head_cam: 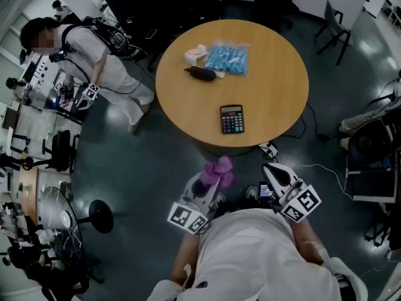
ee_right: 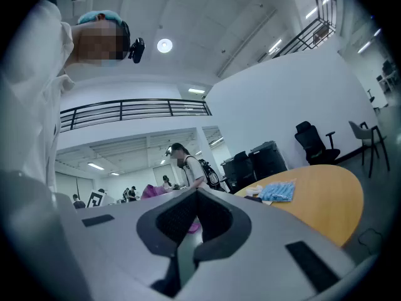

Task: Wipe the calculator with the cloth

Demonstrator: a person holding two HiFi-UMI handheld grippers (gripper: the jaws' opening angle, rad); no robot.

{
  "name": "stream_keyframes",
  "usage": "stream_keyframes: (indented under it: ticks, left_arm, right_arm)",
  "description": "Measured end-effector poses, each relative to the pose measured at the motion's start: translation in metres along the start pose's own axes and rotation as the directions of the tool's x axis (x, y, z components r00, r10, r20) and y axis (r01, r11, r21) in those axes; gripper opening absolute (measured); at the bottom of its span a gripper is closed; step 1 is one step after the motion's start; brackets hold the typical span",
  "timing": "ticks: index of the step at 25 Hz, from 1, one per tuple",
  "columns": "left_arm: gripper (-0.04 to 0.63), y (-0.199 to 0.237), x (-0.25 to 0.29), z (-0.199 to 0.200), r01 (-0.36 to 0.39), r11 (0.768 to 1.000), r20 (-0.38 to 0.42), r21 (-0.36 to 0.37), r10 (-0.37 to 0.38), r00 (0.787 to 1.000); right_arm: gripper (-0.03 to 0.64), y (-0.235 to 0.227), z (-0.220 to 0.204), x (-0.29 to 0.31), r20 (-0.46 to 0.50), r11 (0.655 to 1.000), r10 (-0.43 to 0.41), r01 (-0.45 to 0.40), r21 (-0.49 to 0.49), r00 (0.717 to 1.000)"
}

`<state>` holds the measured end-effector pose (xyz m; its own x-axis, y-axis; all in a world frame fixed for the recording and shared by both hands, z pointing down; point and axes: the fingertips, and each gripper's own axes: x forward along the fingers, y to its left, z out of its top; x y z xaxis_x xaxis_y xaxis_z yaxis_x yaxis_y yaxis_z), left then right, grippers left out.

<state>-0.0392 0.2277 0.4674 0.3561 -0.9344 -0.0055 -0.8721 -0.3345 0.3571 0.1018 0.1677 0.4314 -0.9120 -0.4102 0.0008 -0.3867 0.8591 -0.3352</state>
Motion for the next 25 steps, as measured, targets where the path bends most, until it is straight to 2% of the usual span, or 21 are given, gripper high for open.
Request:
stream_keyframes:
  ticks: [9,16,20,25]
  left_arm:
    - [0.114,-0.006,0.011,-0.007,-0.014,1.000,-0.005,-0.006,0.014,1.000]
    - [0.114,0.007,0.029,-0.017,-0.130,0.991,-0.014,0.026,0.131,0.991]
    - [0.114,0.029,0.037,-0.019,-0.150,0.987,-0.033,0.056,0.152,0.988]
    - [0.114,0.073,0.055,-0.025,-0.093,0.994,-0.068,0.060,0.097,0.993]
  right_arm:
    - [0.015,-0.012,0.000,-0.004,-0.020,1.000,0.017,-0.017,-0.016,1.000]
    - [0.016,-0.049,-0.003,0.000,-0.051,0.999,0.045,-0.045,0.001,0.998]
    - [0.017,-0.075,-0.020,0.034,-0.131,0.997,0.058,-0.065,-0.051,0.990]
    - [0.020,-0.129,-0.069,0.099,-0.275,0.992,0.030,-0.062,-0.109,0.961]
